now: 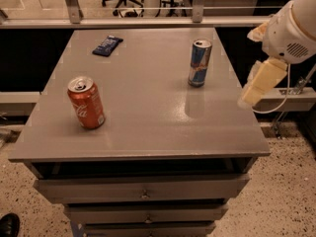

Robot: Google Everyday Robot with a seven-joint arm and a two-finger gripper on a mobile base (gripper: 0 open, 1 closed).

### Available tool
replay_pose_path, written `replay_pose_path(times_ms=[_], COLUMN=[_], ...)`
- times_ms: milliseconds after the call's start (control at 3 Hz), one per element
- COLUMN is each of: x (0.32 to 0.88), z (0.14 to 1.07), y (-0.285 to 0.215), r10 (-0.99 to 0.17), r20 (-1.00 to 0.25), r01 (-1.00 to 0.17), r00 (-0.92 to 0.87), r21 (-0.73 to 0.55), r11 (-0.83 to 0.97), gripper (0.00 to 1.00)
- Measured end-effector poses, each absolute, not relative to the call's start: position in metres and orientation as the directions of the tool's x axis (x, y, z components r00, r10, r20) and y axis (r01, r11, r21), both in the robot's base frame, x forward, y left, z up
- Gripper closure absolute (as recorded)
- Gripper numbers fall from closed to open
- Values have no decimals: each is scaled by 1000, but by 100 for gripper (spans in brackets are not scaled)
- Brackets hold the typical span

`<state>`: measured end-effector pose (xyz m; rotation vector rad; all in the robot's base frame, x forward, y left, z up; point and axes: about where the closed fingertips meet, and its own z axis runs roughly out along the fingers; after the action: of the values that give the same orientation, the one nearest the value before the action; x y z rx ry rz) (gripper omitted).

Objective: Move redbull can near rxbar blueberry

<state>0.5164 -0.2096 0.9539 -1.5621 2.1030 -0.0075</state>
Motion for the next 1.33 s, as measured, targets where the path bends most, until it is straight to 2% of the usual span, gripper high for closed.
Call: replay_pose_path(times_ms=[333,667,1000,1333], x=[581,624,655,667], z=[940,930,914,906], y=[-196,-179,-161,-145], r10=[-798,-692,-563,-496], r20=[-577,-707,-811,-848], r01=[-860,-835,-828,-831], r00=[-174,-146,-158,-186], r21=[-306,-287,-202,-134], r11=[409,469,523,540], gripper=[0,0,0,0])
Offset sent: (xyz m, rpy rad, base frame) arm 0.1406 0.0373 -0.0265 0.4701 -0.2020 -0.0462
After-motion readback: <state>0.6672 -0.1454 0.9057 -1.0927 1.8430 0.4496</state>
